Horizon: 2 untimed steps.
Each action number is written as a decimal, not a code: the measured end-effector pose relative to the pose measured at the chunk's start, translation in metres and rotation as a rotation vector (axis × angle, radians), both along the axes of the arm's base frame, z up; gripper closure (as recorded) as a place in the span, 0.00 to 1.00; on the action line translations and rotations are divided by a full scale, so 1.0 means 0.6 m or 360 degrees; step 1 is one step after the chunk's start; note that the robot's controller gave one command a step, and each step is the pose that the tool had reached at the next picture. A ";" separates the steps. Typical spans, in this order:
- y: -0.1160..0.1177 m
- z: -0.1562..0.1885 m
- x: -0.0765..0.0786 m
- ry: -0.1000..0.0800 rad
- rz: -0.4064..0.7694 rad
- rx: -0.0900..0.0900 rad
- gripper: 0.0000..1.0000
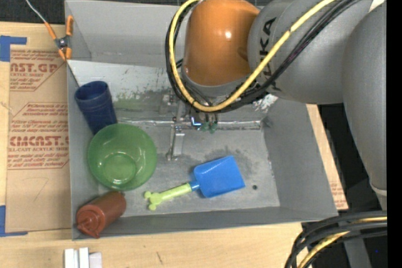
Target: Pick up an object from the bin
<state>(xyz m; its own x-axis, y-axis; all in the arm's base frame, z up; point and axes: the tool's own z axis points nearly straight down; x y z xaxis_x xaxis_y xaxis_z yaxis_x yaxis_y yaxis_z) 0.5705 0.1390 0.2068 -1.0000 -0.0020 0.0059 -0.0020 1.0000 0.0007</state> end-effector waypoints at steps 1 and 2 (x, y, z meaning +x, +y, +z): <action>-0.002 0.008 0.003 -0.0012 -0.0002 0.0002 0.00; -0.010 -0.183 -0.112 -0.0016 0.0349 -0.0003 0.00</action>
Offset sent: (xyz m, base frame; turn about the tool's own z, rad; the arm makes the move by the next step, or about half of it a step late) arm -0.0860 -0.0026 -0.1368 -0.2749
